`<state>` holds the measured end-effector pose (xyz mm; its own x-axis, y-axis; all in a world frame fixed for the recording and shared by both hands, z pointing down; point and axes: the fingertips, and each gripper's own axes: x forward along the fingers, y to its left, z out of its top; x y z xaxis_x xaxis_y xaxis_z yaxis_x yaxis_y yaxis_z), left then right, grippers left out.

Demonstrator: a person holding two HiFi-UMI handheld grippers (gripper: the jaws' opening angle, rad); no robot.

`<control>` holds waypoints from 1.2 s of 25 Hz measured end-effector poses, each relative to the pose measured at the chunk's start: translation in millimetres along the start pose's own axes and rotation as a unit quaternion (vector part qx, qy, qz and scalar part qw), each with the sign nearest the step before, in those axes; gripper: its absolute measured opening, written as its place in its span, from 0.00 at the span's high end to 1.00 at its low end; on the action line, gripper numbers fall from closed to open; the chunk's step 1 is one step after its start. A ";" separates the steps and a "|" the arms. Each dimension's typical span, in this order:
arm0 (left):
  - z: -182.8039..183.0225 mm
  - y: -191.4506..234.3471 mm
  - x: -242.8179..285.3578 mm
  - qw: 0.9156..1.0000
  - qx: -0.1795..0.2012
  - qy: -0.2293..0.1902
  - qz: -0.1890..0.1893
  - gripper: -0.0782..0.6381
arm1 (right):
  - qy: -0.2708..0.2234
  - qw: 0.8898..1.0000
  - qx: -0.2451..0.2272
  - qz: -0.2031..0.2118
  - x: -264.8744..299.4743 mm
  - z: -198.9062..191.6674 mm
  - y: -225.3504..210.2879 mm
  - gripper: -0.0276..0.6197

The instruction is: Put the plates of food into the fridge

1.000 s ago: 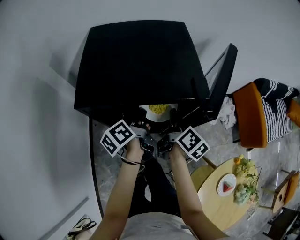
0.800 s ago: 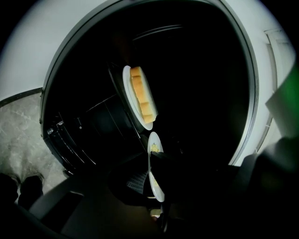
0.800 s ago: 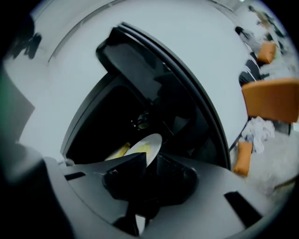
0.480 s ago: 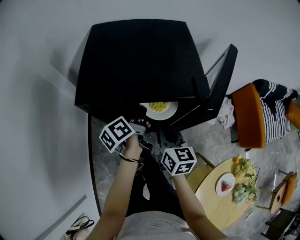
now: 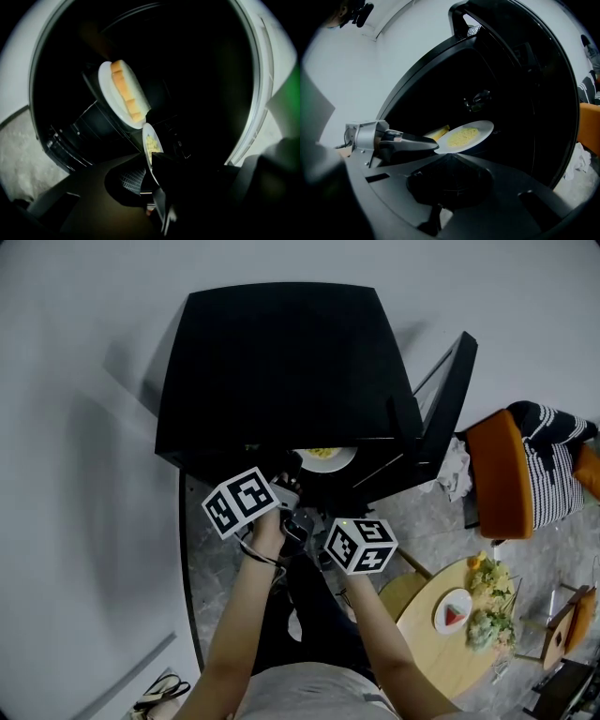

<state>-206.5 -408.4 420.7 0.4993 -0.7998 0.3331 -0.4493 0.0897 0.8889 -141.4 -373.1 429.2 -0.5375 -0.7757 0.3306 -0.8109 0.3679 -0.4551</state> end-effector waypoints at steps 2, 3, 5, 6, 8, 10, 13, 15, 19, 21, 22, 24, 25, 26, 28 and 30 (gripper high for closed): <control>1.5 -1.8 -1.6 1.000 0.019 0.004 0.000 0.85 | -0.002 1.000 0.009 -0.004 6.8 5.3 -5.4 0.94; 1.9 -3.0 -2.3 1.000 0.025 0.005 -0.003 0.84 | -0.003 1.000 0.014 -0.007 10.2 7.9 -8.1 0.94; 1.3 -4.2 -3.8 0.999 0.031 0.009 -0.007 0.84 | -0.006 1.000 0.025 -0.015 15.6 12.7 -14.1 0.94; 0.5 -3.7 -4.5 0.999 0.035 0.012 -0.007 0.84 | -0.008 0.999 0.032 -0.017 17.7 14.9 -17.1 0.94; -1.3 -1.5 -5.3 0.999 0.047 0.016 -0.002 0.84 | -0.012 0.999 0.045 -0.022 20.4 18.6 -22.1 0.94; -4.0 -1.1 -5.5 0.998 0.051 0.021 -0.002 0.84 | -0.016 0.998 0.048 -0.030 20.8 20.9 -27.0 0.94; -6.7 -6.3 -8.1 0.998 0.067 0.019 -0.010 0.84 | -0.025 0.997 0.056 -0.047 22.7 24.8 -36.1 0.94; -9.0 -12.1 -12.0 0.994 0.106 0.012 -0.016 0.84 | -0.031 0.996 0.060 -0.057 24.6 29.5 -41.3 0.94; -16.0 -21.3 -23.8 0.983 0.185 -0.005 -0.018 0.84 | -0.042 0.996 0.047 -0.057 19.6 35.6 -39.7 0.94; -15.6 -25.7 -33.5 0.975 0.222 -0.023 -0.014 0.84 | -0.054 0.997 0.029 -0.048 10.5 36.8 -31.1 0.94; -14.8 -28.5 -38.7 0.969 0.244 -0.033 -0.012 0.84 | -0.061 0.997 0.017 -0.042 4.6 37.0 -25.3 0.94; -13.2 -35.4 -49.4 0.956 0.289 -0.054 -0.009 0.84 | -0.072 0.997 -0.008 -0.034 -8.4 35.3 -13.3 0.94; -12.9 -39.4 -55.0 0.950 0.307 -0.063 -0.009 0.84 | -0.074 0.997 -0.017 -0.031 -14.7 32.8 -7.5 0.94; -13.1 -43.9 -60.8 0.945 0.320 -0.071 -0.011 0.84 | -0.074 0.997 -0.023 -0.028 -20.7 29.5 -1.6 0.94; -13.3 -54.3 -73.8 0.936 0.339 -0.087 -0.020 0.84 | -0.077 0.997 -0.024 -0.021 -32.7 23.5 10.5 0.94; -13.5 -65.6 -88.0 0.926 0.363 -0.103 -0.028 0.85 | -0.087 0.996 -0.021 -0.017 -45.9 20.4 22.5 0.94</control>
<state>-211.0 -335.9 337.4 0.4185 -0.8940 0.1602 -0.8439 -0.3175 0.4325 -130.2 -339.7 386.9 -0.4649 -0.8637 0.1948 -0.8387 0.3591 -0.4095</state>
